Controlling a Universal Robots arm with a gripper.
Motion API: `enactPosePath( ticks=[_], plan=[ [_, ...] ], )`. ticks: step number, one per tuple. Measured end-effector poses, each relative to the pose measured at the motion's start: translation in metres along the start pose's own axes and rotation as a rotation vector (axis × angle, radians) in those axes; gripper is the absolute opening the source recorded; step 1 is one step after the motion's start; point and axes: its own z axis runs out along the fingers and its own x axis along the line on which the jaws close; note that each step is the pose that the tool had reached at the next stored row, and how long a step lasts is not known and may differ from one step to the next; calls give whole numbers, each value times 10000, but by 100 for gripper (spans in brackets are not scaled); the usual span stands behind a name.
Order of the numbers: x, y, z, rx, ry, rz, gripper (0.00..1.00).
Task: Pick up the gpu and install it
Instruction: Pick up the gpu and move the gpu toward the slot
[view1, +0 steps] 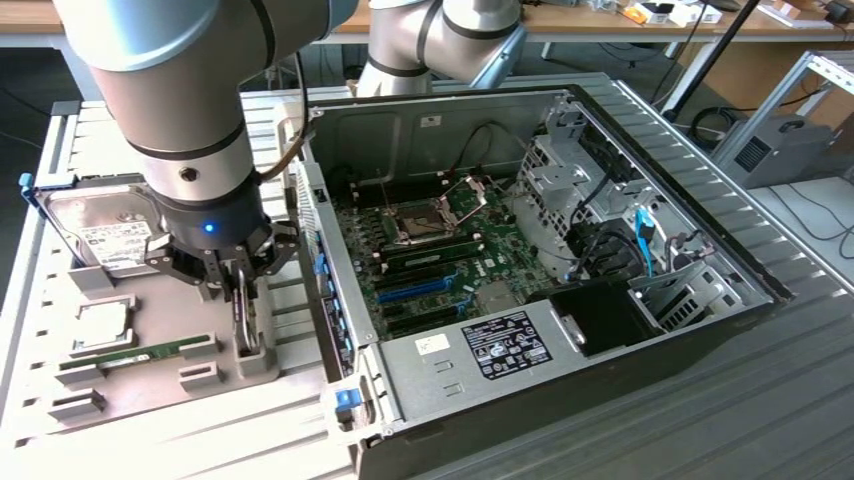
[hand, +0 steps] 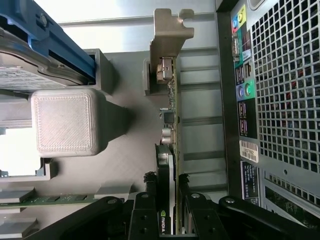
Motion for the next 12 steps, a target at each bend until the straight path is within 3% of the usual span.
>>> enactPosePath(
  ticks=[12],
  plan=[
    [-1, 2, -40, 7, 4, -70, 27]
  ],
)
